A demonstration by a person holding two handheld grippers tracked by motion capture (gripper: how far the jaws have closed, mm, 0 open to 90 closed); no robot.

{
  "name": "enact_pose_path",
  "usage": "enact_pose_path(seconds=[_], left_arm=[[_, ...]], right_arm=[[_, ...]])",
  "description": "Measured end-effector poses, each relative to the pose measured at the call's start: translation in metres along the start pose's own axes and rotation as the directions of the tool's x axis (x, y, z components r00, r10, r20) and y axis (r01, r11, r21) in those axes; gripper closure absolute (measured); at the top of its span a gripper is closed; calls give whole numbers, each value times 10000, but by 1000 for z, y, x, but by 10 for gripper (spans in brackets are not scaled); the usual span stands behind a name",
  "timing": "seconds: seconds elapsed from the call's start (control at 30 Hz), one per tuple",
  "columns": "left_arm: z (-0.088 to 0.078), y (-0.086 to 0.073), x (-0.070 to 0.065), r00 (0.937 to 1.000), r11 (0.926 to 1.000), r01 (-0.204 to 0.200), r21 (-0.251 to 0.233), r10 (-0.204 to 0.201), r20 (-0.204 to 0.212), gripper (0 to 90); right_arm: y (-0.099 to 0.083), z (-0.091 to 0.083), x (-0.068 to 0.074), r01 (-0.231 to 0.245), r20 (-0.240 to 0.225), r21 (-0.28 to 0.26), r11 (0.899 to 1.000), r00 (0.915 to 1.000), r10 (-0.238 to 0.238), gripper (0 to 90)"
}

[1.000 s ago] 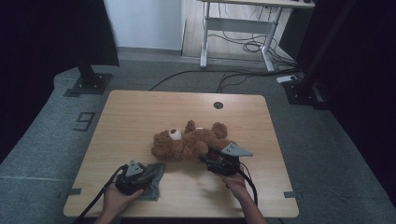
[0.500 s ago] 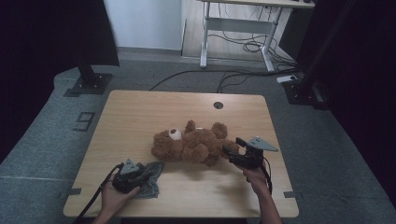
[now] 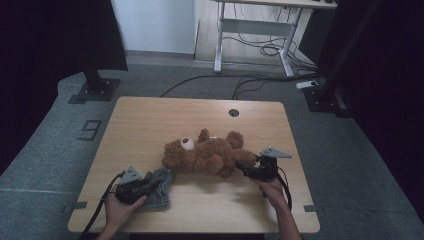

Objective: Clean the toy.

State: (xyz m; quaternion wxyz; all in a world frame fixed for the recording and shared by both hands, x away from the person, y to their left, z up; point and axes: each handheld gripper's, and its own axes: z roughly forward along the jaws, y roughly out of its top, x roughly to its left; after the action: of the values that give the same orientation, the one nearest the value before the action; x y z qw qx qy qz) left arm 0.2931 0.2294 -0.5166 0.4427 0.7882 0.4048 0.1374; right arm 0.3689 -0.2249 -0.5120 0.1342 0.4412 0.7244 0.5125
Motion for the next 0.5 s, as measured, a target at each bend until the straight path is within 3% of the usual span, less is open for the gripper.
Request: enact_pose_path(seconds=[0.33, 0.5], left_arm=[[-1, 33, -13, 9985, 9970, -292, -721, 324, 435, 721], [8, 57, -24, 9969, 9917, -549, -1162, 610, 503, 717]], right_arm=[[-4, 2, -1, 1, -147, 203, 9998, 9999, 2, 438], [-7, -1, 1, 483, -174, 8, 9988, 9987, -483, 529]])
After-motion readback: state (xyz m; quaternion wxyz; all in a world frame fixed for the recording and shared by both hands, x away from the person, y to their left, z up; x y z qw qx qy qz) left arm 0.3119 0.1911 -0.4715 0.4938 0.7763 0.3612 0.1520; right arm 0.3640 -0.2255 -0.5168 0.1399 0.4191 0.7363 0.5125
